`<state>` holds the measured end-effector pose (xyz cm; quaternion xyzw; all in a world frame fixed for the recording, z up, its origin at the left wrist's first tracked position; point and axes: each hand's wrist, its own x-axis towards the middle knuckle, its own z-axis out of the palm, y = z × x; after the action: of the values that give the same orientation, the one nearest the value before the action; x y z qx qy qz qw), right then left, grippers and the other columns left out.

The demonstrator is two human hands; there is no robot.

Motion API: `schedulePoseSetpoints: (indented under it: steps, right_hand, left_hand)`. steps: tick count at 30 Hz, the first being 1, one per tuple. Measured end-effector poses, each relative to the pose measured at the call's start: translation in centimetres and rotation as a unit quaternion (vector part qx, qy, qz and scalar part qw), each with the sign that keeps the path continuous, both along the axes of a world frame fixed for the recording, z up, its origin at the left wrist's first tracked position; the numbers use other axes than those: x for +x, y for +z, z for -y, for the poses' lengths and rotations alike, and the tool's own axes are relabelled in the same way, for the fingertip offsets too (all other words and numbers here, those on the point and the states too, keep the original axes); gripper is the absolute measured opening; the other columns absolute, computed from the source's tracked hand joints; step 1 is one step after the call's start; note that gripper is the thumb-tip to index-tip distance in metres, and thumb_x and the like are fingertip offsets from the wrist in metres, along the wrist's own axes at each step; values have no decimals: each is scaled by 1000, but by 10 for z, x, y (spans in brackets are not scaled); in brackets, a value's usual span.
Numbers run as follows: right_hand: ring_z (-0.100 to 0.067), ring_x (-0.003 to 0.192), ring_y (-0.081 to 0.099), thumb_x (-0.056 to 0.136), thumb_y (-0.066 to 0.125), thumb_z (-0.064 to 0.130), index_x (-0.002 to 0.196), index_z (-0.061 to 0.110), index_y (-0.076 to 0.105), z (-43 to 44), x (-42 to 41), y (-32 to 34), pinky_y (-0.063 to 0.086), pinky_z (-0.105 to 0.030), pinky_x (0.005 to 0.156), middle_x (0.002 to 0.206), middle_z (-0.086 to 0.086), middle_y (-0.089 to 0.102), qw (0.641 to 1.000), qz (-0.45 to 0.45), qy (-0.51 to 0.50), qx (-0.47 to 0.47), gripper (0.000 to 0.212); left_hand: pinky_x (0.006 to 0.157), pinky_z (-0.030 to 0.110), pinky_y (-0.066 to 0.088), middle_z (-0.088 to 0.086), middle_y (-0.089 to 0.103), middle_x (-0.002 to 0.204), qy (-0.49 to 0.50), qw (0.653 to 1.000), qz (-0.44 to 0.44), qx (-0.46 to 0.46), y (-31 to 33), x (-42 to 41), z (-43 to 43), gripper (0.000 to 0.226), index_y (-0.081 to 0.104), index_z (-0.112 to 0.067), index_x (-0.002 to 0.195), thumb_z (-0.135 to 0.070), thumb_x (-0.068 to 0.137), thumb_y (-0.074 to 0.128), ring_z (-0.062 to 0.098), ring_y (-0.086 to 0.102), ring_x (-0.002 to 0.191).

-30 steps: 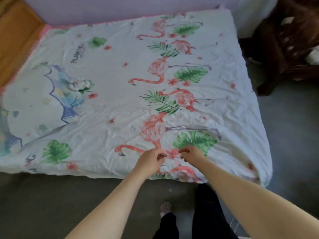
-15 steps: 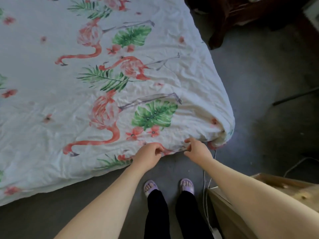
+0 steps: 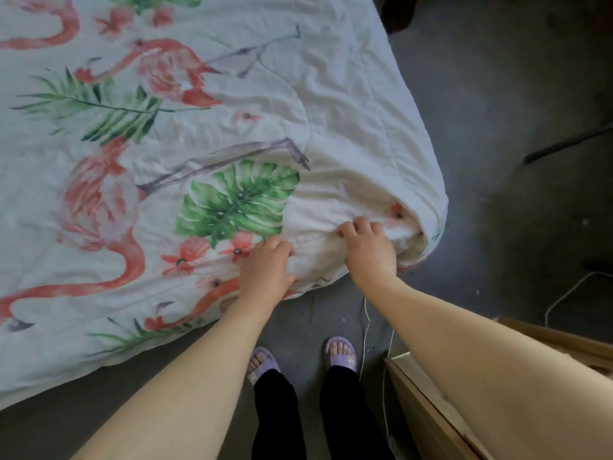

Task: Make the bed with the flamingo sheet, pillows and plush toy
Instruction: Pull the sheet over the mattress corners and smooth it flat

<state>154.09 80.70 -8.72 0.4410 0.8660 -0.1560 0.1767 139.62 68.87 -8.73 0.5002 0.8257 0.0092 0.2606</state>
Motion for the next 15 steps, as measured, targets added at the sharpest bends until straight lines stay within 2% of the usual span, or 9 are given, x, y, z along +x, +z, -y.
schedulePoseSetpoints:
  steps: [2,4,6,8,11,13,15]
  right_hand:
    - [-29,106,45,73,61,-3,117,19,49,-10,-2,-3,30,-33,74,117,-3,48,999,13,30,27,51]
    - [-27,102,48,75,60,-1,110,20,55,-18,-4,-5,28,-33,75,107,0,55,997,33,61,39,41]
    - [-26,99,51,77,60,2,103,23,61,-21,-6,-3,31,-32,74,96,2,64,992,62,92,55,33]
    - [-25,96,55,78,59,3,99,24,64,-21,-4,0,34,-31,71,92,1,66,988,90,113,47,30]
    - [-25,97,61,82,61,6,104,21,64,-18,8,4,37,-28,66,101,-2,65,983,124,133,-11,27]
    - [-27,100,62,84,61,6,109,18,63,-14,17,7,41,-29,68,110,-5,62,978,152,130,-64,29]
    - [-29,102,60,85,55,2,113,16,60,-10,24,9,43,-33,70,115,-7,59,975,164,111,-98,31]
  left_hand:
    - [69,30,37,-1,55,102,-21,999,-29,8,-6,1,-12,27,58,-19,94,-30,76,75,21,55,96]
    - [64,31,38,2,56,97,-31,999,-40,-8,-9,2,-23,18,59,-16,87,-27,79,72,24,58,90]
    - [67,33,45,5,59,97,-59,996,-52,-46,-9,2,-30,14,63,-12,89,-23,83,68,27,60,91]
    - [73,33,45,7,62,99,-73,994,-26,-74,-9,2,-32,13,65,-11,92,-23,86,65,28,61,93]
    - [74,28,41,5,65,98,-103,988,48,-105,-4,4,-28,14,65,-17,88,-29,83,67,25,61,94]
    - [73,28,38,5,64,100,-137,982,62,-117,-1,12,-20,15,65,-16,91,-30,85,65,25,60,97]
    - [74,30,39,5,63,100,-119,985,70,-100,-2,18,-11,11,64,-15,91,-24,85,63,25,60,96]
